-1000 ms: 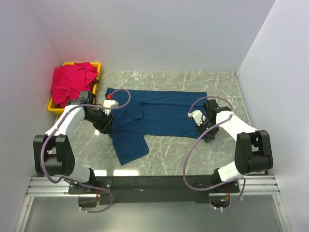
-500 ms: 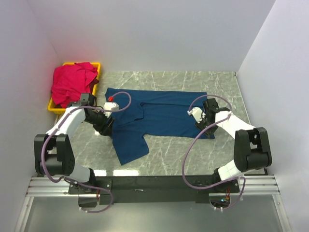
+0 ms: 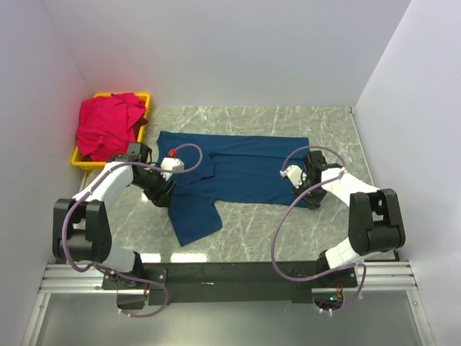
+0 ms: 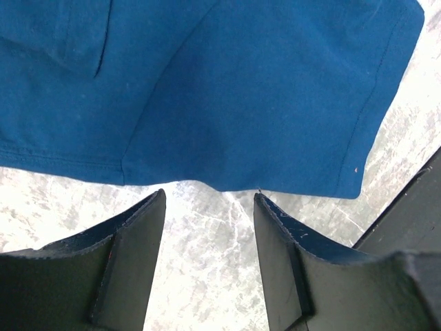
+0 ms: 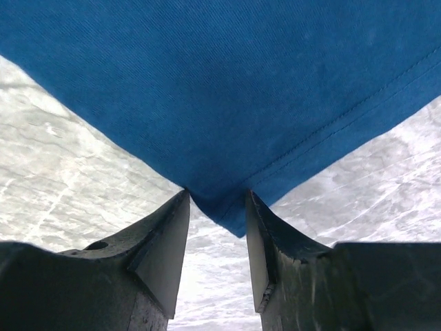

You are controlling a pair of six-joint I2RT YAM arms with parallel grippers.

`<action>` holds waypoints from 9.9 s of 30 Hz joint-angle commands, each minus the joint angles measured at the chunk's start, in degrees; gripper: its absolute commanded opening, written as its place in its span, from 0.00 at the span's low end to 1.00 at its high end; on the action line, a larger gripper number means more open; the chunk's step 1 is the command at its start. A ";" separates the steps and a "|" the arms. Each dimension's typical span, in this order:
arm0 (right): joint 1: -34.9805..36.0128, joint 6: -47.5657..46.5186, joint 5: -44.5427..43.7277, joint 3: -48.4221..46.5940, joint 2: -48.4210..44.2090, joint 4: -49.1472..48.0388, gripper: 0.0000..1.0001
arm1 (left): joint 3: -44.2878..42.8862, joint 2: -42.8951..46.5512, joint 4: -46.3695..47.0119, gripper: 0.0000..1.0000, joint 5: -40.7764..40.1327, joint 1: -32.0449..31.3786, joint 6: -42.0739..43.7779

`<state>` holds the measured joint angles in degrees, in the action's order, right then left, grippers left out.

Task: Fold and stack the t-shirts
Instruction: Fold the tshirt

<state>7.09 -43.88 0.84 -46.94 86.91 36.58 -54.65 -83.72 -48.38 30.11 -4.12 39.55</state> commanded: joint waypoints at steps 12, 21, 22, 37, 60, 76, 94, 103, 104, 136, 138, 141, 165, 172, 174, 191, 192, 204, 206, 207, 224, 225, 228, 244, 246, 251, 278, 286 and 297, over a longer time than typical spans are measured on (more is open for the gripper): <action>-1.91 -2.62 -0.93 -0.70 0.45 0.33 0.43 | 2.62 1.02 3.82 0.56 -4.53 -3.61 1.76; -1.91 -2.97 1.27 -1.93 -1.75 4.12 0.47 | 7.54 0.93 13.31 0.52 -13.14 -9.50 0.00; -1.99 -3.14 1.27 -1.84 -1.92 4.20 0.48 | 7.80 0.49 14.18 0.51 -14.28 -9.68 -0.17; -1.91 -3.06 -2.77 -1.31 1.77 -0.98 0.11 | 6.93 -1.71 12.00 0.01 -13.41 -9.77 0.53; -10.70 -6.66 3.64 -14.04 -2.37 9.30 0.00 | -11.78 1.38 -5.23 0.01 -9.19 -3.53 -0.97; -10.78 -5.17 2.85 -33.39 15.29 11.41 0.00 | -34.98 -19.36 -4.53 0.01 -11.12 -2.12 -4.48; -8.32 -1.47 1.97 -41.39 26.37 7.81 0.00 | -36.05 -27.11 -0.49 0.00 -14.63 0.43 -5.01; -9.63 5.29 2.49 -47.71 27.00 8.50 0.64 | -38.07 -26.24 1.54 0.56 -12.80 2.45 -10.98; -10.16 5.73 3.37 -48.24 26.56 9.55 0.64 | -37.72 -25.27 1.27 0.60 -12.27 3.49 -11.51; -17.81 23.40 21.13 -39.20 28.58 16.16 0.60 | -21.90 -22.71 2.59 0.59 3.55 10.54 -18.54; -18.86 23.40 21.22 -39.20 27.70 16.68 0.61 | -21.99 -22.63 2.50 0.60 4.17 10.54 -18.63; -19.66 23.22 20.78 -39.20 26.99 16.68 0.62 | -21.99 -22.89 2.68 0.60 4.52 10.54 -18.89; -19.92 24.02 25.36 -42.27 30.60 19.85 0.17 | -23.22 -24.39 0.66 0.11 7.95 10.18 -18.81; -20.80 21.74 21.67 -42.01 29.02 20.64 0.00 | -20.94 -20.17 -1.36 0.01 4.97 10.97 -16.88; -21.15 20.94 20.17 -40.96 28.40 20.64 0.00 | -20.49 -19.38 -2.24 0.01 3.21 11.59 -16.26; -21.77 16.99 16.47 -35.32 27.35 18.87 0.33 | -12.14 -19.38 1.36 0.33 -0.32 13.00 -16.79; -21.94 16.64 16.82 -35.59 26.56 19.23 0.36 | -12.58 -18.24 1.18 0.37 0.56 13.17 -16.09; -15.80 15.75 19.02 -40.86 19.51 19.06 0.35 | -7.17 -5.40 -5.33 0.48 -3.20 3.61 -9.22; -13.87 16.37 19.63 -41.48 20.31 19.06 0.32 | -4.60 -3.91 -1.22 0.48 -5.92 -1.67 -10.71; -13.08 16.89 20.07 -41.39 20.31 19.06 0.31 | -3.11 -3.82 -0.06 0.48 -7.24 -3.77 -12.81; -4.81 23.40 22.98 -37.70 19.61 13.61 0.29 | -1.86 -13.04 14.63 0.52 -20.16 -12.75 -25.22; -4.81 23.23 22.98 -37.79 19.78 13.87 0.29 | -1.69 -13.65 14.46 0.48 -20.70 -13.63 -25.22; -4.81 23.22 22.98 -37.96 19.87 14.22 0.29 | -0.90 -13.92 13.23 0.28 -22.02 -15.47 -25.22; -4.90 23.05 23.68 -38.32 19.61 14.14 0.28 | -21.09 -7.68 -7.70 0.00 -13.15 -15.92 -24.96; -4.89 22.96 23.68 -38.40 19.78 14.22 0.28 | -26.10 -10.39 -7.17 0.01 -13.32 -15.48 -25.57; -5.33 22.61 23.51 -38.58 19.87 14.31 0.28 | -38.48 -17.87 -3.84 0.00 -14.20 -13.29 -27.15; 0.55 20.95 18.42 -42.36 21.62 11.67 0.36 | -26.68 -21.75 2.85 0.57 -6.20 1.13 -30.24; 0.55 15.76 11.56 -39.37 24.44 10.10 0.45 | -16.46 -20.16 6.28 0.59 -8.04 1.31 -30.32; 2.22 21.10 25.06 -45.60 23.13 14.05 0.43 | -26.37 -18.05 8.82 0.59 -4.00 1.48 -32.25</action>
<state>7.99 -26.13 17.10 -87.99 112.03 49.47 -75.83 -105.54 -43.57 23.77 -2.81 8.27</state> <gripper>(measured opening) 0.433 0.584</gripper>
